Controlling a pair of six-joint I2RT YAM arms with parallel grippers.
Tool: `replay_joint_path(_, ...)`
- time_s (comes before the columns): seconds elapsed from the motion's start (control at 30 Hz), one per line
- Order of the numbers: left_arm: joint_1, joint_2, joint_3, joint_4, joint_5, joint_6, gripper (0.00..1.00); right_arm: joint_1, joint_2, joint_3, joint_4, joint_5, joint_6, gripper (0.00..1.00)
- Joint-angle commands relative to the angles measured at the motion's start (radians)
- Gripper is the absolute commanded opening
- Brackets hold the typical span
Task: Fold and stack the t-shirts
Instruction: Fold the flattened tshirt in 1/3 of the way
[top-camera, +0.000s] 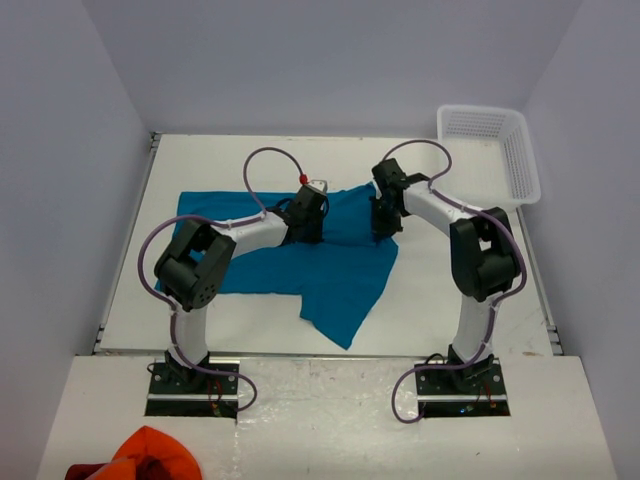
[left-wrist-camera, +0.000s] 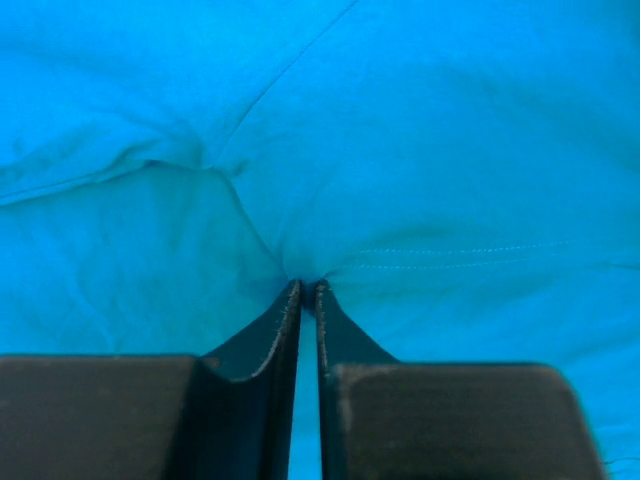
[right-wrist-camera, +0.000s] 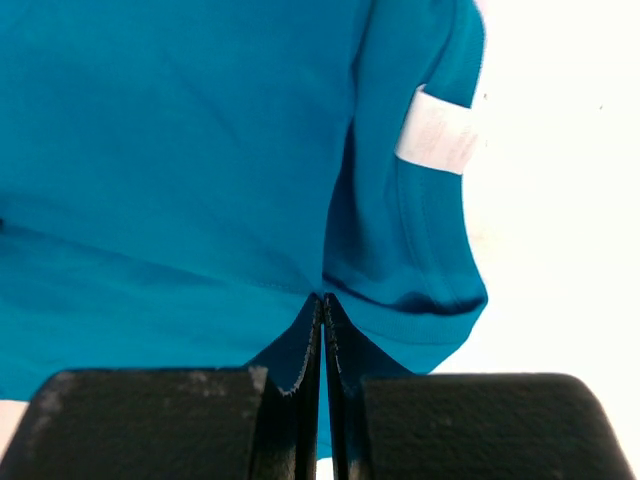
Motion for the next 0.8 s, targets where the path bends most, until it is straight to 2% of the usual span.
replay_joint_path(0.0,-0.001,-0.013,0.025,0.000,-0.004,0.031,0.12,0.020,-0.081,-0.040,0.003,0.033,0.020,0.00)
replay_joint_path(0.13,-0.002,-0.012,0.039,-0.009,-0.012,0.036,0.30,0.028,-0.093,-0.067,0.014,0.009,0.020,0.02)
replay_joint_path(0.17,-0.002,-0.016,0.038,-0.010,-0.013,0.037,0.33,0.031,-0.096,-0.077,0.020,0.004,0.018,0.16)
replay_joint_path(0.2,-0.001,-0.026,0.038,-0.018,-0.022,0.039,0.36,0.037,-0.110,-0.081,0.021,0.007,0.021,0.23)
replay_joint_path(0.23,-0.002,-0.034,0.035,-0.021,-0.031,0.039,0.39,0.040,-0.122,-0.089,0.026,0.019,0.026,0.36)
replay_joint_path(0.43,-0.022,-0.153,0.000,-0.049,-0.185,0.063,0.42,0.046,-0.241,-0.085,0.023,0.084,0.024,0.66)
replay_joint_path(0.57,-0.022,-0.175,0.041,-0.082,-0.200,0.098,0.41,0.037,-0.167,0.034,-0.034,0.120,-0.009,0.70)
replay_joint_path(0.67,-0.022,-0.163,0.081,-0.069,-0.139,0.128,0.38,0.026,-0.092,0.117,-0.054,0.125,-0.014,0.69)
replay_joint_path(0.77,-0.022,-0.132,0.104,-0.021,-0.041,0.135,0.24,0.022,-0.051,0.158,-0.043,0.090,-0.011,0.57)
